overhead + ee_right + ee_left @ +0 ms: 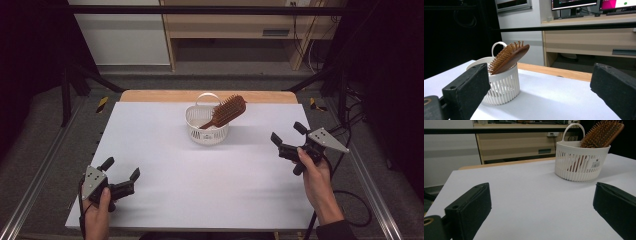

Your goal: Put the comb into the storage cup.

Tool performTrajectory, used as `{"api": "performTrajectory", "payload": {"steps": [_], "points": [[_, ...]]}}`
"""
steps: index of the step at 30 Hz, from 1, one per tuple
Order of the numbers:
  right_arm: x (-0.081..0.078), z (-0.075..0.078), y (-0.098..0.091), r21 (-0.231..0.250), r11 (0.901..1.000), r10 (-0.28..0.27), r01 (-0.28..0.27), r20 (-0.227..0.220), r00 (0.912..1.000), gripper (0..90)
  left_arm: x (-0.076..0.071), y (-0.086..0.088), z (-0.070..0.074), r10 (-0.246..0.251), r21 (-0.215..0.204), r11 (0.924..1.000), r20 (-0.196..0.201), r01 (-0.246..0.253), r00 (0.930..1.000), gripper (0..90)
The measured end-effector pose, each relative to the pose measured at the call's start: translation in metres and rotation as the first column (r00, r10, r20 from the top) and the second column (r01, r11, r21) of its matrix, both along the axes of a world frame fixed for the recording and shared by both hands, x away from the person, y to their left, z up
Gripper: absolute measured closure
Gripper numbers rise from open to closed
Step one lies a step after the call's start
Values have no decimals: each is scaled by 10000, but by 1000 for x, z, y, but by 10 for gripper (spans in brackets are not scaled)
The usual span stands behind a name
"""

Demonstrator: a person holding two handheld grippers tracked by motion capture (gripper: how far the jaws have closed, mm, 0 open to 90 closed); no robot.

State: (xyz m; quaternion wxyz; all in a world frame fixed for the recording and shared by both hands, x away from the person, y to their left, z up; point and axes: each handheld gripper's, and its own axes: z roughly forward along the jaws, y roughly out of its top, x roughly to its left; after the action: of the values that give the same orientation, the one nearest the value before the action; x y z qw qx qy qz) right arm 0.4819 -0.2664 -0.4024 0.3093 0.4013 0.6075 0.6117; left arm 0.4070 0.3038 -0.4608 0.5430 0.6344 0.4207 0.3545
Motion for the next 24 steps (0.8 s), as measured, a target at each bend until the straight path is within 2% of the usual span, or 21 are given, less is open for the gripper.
{"api": "performTrajectory", "payload": {"steps": [8, 24], "points": [[-9, -5, -3, -193, 9998, 9, -9, 6, 10000, 26, -1, 6, 0, 94, -207, 9997, 52, -93, 9999, 15], [-28, -15, 1, -760, 9965, 352, -354, -42, 9994, 25, -3, 5, 1, -51, -181, 9998, 198, 54, 9998, 13]]}}
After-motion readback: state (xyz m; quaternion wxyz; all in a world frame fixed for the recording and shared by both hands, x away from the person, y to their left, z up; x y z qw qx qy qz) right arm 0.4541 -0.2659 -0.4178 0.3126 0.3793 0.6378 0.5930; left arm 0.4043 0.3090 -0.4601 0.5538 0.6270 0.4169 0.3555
